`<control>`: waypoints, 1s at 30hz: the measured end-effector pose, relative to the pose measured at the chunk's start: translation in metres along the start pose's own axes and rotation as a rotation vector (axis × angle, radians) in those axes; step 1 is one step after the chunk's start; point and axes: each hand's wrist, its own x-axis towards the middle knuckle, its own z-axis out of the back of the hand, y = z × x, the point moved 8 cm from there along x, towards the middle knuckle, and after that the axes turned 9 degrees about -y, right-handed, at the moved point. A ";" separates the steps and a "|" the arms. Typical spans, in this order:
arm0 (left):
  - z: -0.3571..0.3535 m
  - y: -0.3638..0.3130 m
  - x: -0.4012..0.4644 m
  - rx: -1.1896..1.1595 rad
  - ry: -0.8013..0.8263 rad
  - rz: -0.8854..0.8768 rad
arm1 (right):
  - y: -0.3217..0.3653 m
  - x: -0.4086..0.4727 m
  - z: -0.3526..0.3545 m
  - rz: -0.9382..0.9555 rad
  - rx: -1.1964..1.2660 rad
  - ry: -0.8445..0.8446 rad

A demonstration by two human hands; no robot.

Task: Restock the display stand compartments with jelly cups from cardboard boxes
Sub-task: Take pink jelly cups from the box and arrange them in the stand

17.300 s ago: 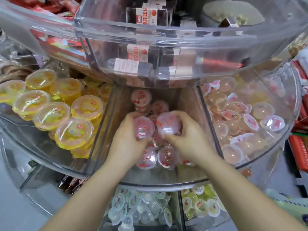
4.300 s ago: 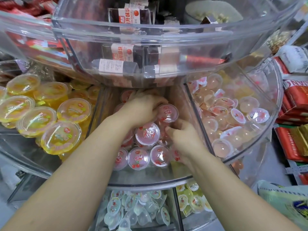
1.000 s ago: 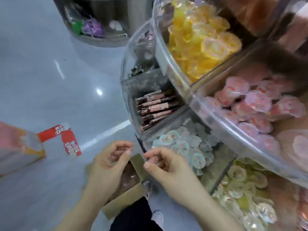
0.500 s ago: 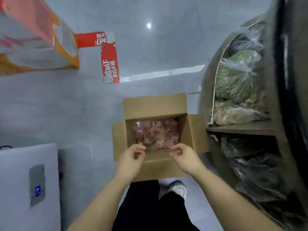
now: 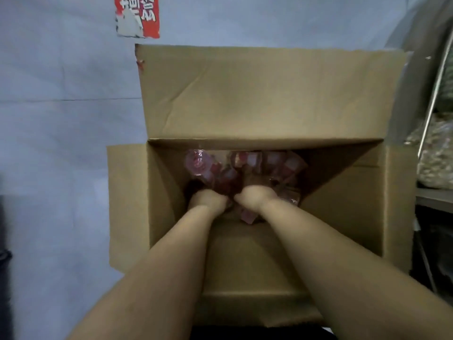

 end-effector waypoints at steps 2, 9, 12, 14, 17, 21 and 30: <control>-0.006 0.009 0.009 -0.007 -0.036 0.023 | -0.003 0.007 0.000 0.002 0.044 -0.108; 0.041 -0.007 -0.048 -0.497 -0.271 -0.062 | -0.018 -0.046 0.056 -0.080 0.494 -0.281; 0.076 -0.019 -0.127 -0.569 -0.294 -0.188 | -0.013 -0.122 0.099 -0.116 0.767 -0.427; 0.108 -0.032 -0.193 -0.606 -0.318 -0.306 | -0.003 -0.189 0.139 -0.083 0.835 -0.552; 0.167 -0.069 -0.303 -0.569 -0.367 -0.526 | 0.022 -0.297 0.212 0.020 0.834 -0.711; 0.247 -0.130 -0.449 -0.483 -0.426 -0.798 | 0.047 -0.434 0.312 0.100 0.856 -0.838; 0.303 -0.236 -0.699 -0.346 -0.372 -1.373 | 0.019 -0.672 0.441 0.142 1.001 -1.170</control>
